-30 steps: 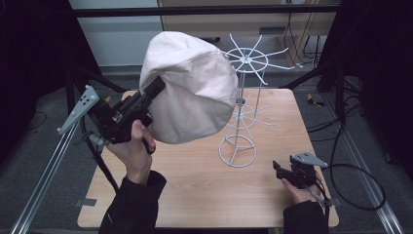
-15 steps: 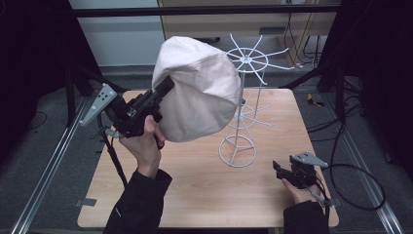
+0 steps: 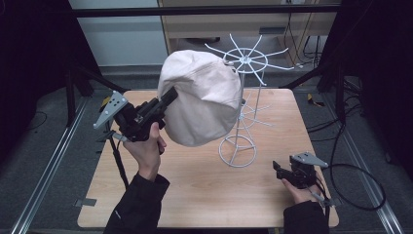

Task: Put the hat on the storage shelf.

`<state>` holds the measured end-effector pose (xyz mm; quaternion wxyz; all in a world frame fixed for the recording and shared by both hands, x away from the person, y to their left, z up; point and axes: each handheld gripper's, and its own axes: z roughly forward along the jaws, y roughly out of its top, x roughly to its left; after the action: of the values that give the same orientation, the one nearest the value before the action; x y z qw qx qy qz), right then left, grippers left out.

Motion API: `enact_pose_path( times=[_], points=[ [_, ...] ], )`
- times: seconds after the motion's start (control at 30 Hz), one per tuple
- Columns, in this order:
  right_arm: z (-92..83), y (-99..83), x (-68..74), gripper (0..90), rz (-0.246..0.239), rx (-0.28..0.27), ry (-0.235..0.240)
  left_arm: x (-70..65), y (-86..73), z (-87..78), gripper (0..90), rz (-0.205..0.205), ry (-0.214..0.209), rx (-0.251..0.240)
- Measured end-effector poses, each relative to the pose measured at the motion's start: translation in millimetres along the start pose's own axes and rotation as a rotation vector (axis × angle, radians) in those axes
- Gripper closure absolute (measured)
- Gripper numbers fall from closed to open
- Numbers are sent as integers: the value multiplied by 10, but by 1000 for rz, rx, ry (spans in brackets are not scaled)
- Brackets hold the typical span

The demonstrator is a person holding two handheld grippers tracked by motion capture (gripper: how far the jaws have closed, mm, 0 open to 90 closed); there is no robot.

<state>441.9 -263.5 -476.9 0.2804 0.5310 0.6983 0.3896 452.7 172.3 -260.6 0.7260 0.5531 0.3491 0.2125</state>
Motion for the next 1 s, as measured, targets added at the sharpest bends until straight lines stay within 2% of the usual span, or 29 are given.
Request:
enact_pose_path(
  times=[0.37,0.4,0.73,1.0],
  points=[
    [2,-2,1,313,3,5,5,86,-176,14,857,20,16,61],
    [2,-1,2,313,3,5,5,94,-211,22,857,21,18,80],
    [3,-2,0,312,3,7,5,81,-324,66,854,62,26,134],
    [3,-3,4,311,8,10,8,80,-402,123,834,73,18,187]
  ],
)
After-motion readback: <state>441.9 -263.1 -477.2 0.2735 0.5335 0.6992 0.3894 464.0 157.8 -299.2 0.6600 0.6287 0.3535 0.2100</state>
